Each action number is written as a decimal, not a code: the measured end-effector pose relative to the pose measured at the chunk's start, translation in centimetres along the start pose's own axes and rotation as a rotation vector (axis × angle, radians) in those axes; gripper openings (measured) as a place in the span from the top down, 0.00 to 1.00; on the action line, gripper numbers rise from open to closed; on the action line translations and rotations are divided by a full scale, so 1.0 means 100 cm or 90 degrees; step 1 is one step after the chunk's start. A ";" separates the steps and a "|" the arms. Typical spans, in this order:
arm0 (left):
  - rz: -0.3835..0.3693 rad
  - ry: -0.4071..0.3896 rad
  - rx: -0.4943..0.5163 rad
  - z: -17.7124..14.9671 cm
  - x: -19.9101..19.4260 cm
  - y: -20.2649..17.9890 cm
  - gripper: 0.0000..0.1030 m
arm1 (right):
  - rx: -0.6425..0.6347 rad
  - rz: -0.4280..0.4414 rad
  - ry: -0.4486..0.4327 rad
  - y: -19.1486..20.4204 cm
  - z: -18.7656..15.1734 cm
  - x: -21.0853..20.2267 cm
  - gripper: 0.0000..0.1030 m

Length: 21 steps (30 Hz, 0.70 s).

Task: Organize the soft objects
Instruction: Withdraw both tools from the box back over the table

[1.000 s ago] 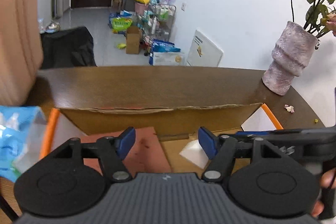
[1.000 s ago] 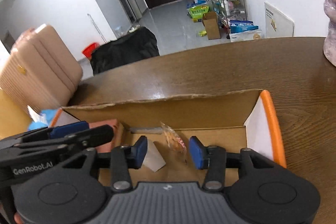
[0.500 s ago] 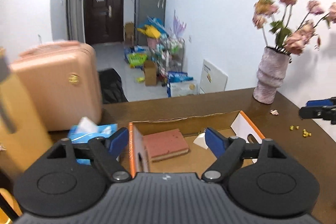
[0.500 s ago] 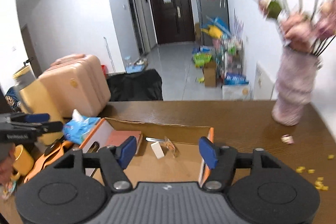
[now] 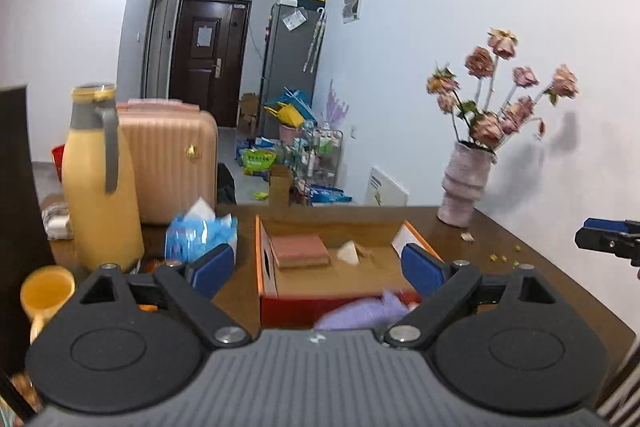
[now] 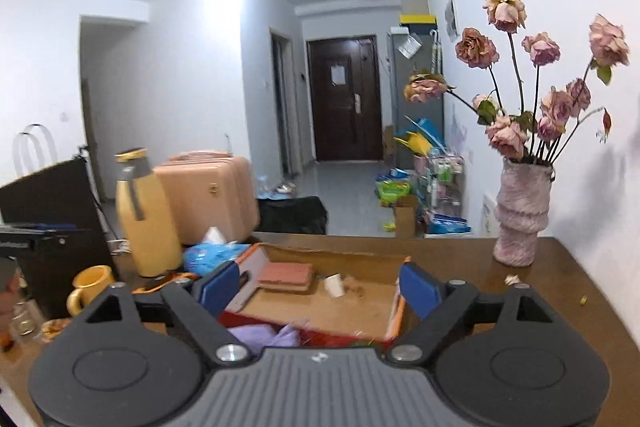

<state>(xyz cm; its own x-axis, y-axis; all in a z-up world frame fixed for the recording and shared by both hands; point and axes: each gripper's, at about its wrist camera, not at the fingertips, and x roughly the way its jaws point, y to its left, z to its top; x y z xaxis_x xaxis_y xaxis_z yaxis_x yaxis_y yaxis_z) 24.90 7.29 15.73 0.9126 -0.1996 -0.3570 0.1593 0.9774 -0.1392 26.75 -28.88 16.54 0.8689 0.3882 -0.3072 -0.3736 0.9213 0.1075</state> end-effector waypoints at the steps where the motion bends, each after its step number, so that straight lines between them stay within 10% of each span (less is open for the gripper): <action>1: 0.000 0.004 0.001 -0.008 -0.007 -0.001 0.10 | 0.007 0.008 -0.002 0.003 -0.011 -0.008 0.15; 21: 0.000 0.000 0.033 -0.067 -0.049 -0.001 0.05 | 0.092 0.015 -0.027 0.010 -0.072 -0.061 0.13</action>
<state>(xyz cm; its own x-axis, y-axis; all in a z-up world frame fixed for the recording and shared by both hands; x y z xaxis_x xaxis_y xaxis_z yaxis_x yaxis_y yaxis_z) 17.90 7.68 11.26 0.9127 -0.1991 -0.3570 0.1782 0.9798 -0.0909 18.74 -30.53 11.70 0.8740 0.4081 -0.2637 -0.3468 0.9041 0.2497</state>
